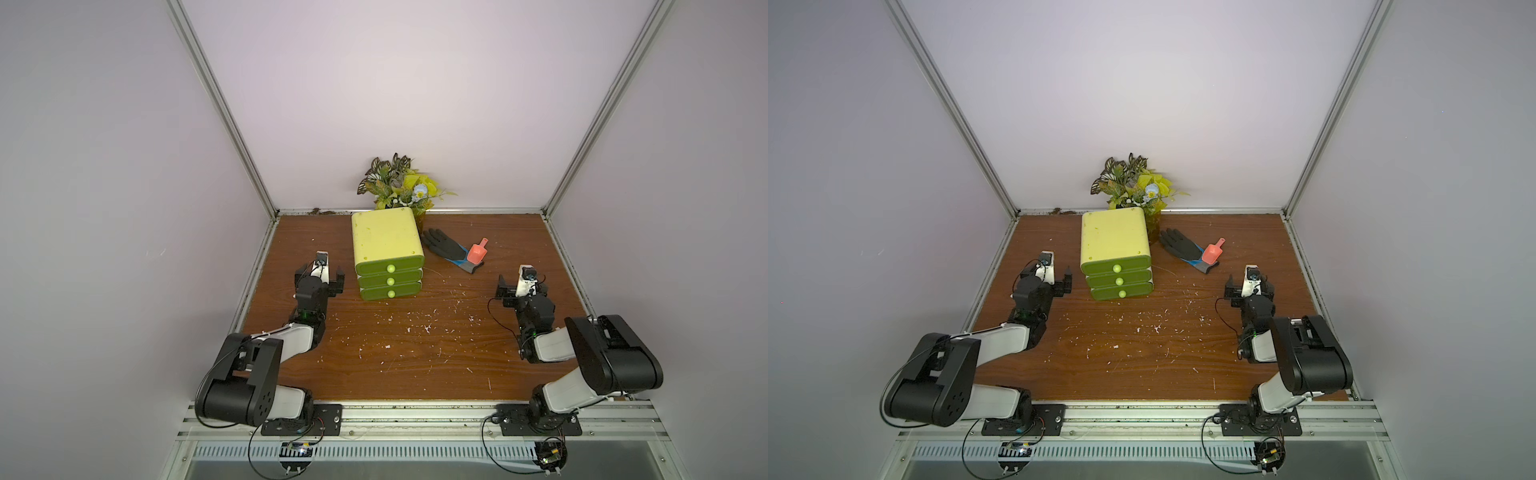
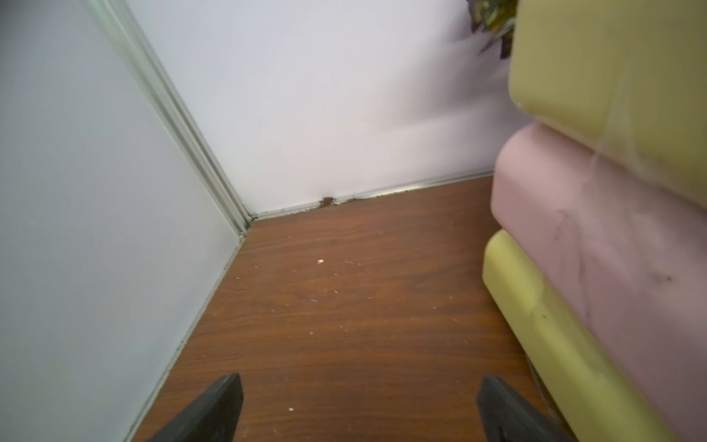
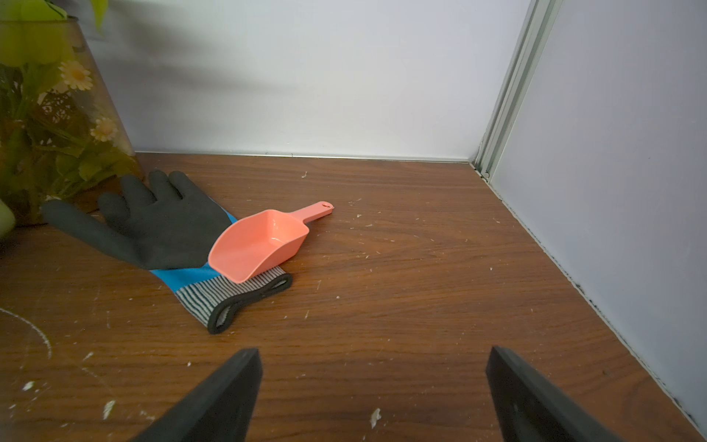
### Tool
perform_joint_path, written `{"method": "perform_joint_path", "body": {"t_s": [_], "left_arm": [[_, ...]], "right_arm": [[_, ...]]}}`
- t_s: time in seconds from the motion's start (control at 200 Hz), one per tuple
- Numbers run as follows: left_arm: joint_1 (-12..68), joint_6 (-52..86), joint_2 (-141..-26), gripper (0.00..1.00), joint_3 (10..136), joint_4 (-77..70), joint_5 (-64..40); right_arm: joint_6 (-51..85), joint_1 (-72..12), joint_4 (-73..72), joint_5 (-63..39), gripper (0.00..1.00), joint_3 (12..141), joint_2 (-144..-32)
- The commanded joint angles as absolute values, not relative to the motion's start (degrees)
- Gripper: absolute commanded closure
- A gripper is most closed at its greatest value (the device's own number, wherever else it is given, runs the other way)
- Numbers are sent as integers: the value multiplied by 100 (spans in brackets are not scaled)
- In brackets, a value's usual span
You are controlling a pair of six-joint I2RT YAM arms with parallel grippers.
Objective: Place the umbrella in the drawer by color
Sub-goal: Reset both arms
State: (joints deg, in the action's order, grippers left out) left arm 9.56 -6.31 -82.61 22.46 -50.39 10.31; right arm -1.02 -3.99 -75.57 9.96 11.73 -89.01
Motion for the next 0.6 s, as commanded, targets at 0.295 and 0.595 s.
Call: {"method": "perform_joint_path", "body": {"t_s": [0.295, 0.595], "left_arm": [[1204, -143, -8066, 0, 1659, -5666, 1027], [1250, -244, -7599, 0, 1165, -6075, 947]], "right_arm": [[-61, -408, -7704, 936, 0, 1195, -8859], [-88, -434, -7733, 951, 1, 1178, -8859]]}}
